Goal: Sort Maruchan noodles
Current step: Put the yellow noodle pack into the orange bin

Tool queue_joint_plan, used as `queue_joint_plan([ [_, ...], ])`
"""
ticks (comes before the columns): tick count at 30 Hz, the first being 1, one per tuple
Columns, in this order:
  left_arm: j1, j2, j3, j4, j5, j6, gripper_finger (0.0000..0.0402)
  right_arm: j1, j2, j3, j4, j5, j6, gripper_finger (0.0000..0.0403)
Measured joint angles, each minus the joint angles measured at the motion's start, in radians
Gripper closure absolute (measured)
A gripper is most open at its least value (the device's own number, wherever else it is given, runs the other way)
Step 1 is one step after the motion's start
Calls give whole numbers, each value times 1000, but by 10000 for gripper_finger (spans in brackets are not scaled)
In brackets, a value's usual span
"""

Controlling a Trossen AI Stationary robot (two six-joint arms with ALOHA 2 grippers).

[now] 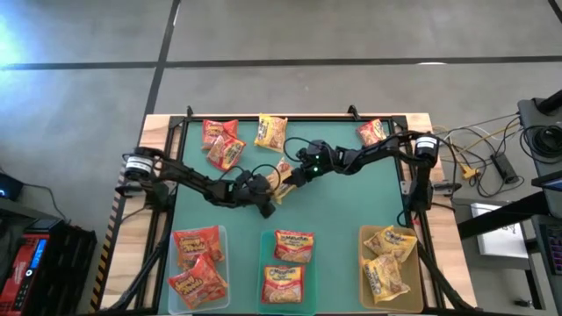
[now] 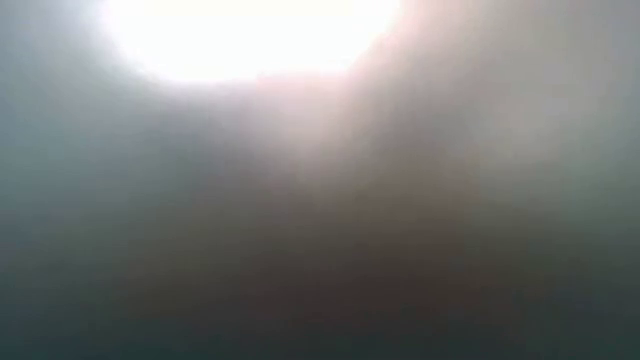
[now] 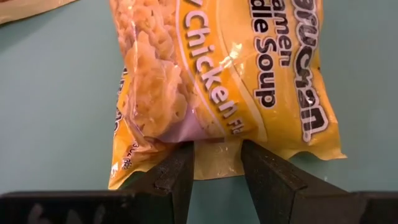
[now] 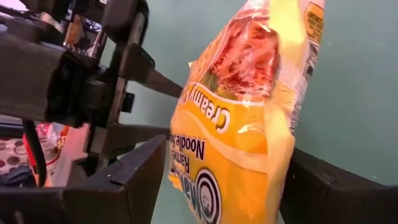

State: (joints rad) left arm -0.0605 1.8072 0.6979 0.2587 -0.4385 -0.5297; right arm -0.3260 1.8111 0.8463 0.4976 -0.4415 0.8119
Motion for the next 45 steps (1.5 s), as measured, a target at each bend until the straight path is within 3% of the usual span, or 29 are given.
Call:
queue_joint_plan([
  [7, 0, 16, 1, 29, 2, -3, 280, -1, 0, 0, 2, 8, -19, 186],
  [18, -1, -4, 2, 42, 26, -3, 280, -1, -1, 0, -17, 11, -64, 288],
  [28, -21, -154, -3, -54, 64, -3, 280, -13, -32, 0, -71, -55, -141, 291],
  [34, -36, -223, -3, -149, 60, -5, 280, -15, -123, -1, -252, -55, -243, 292],
  [39, -36, -235, -3, -162, 49, -3, 280, -12, -270, -1, -428, -57, -294, 292],
  [45, -36, -231, -2, -192, -75, -3, 280, 0, -477, -1, -692, -66, -322, 292],
])
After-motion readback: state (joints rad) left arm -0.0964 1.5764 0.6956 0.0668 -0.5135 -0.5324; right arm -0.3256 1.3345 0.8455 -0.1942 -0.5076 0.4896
